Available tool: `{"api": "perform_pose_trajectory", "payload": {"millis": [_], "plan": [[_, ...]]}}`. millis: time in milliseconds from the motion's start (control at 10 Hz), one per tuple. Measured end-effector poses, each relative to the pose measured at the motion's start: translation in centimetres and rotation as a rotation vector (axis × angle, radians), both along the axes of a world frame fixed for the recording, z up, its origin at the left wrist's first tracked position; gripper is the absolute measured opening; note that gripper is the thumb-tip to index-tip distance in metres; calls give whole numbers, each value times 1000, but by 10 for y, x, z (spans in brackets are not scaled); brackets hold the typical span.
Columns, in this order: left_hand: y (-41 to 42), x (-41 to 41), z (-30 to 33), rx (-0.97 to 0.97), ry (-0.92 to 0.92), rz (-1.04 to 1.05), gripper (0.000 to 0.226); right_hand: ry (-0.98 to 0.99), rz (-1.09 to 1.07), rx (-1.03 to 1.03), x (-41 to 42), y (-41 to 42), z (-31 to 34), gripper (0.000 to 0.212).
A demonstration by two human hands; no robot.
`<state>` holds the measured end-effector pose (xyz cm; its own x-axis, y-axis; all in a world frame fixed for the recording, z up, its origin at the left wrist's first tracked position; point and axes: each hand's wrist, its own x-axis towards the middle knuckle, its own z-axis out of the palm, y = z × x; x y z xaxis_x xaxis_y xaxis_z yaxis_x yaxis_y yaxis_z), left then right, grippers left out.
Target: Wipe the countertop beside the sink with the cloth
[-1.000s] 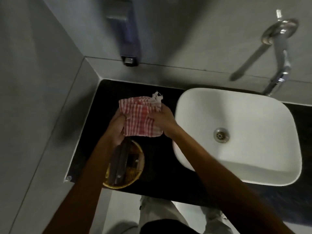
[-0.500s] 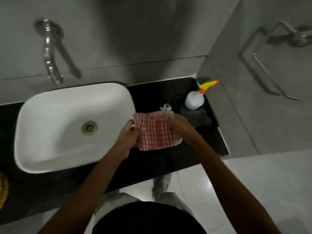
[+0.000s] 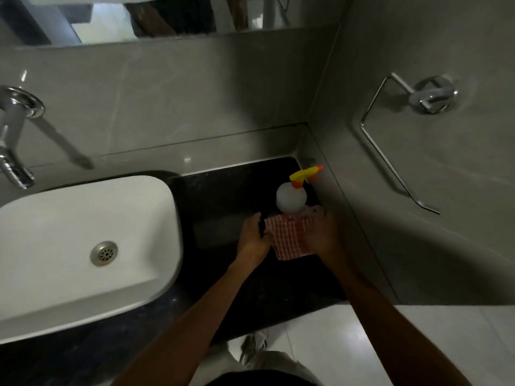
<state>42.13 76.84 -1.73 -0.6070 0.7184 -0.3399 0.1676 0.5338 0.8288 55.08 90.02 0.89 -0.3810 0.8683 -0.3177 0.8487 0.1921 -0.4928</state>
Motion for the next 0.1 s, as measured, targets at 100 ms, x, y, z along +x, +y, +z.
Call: {"api": "perform_pose_trajectory", "payload": {"millis": [100], "plan": [[-16, -15, 14, 33, 325, 113, 60, 78, 251, 119, -17, -21, 1, 55]]}}
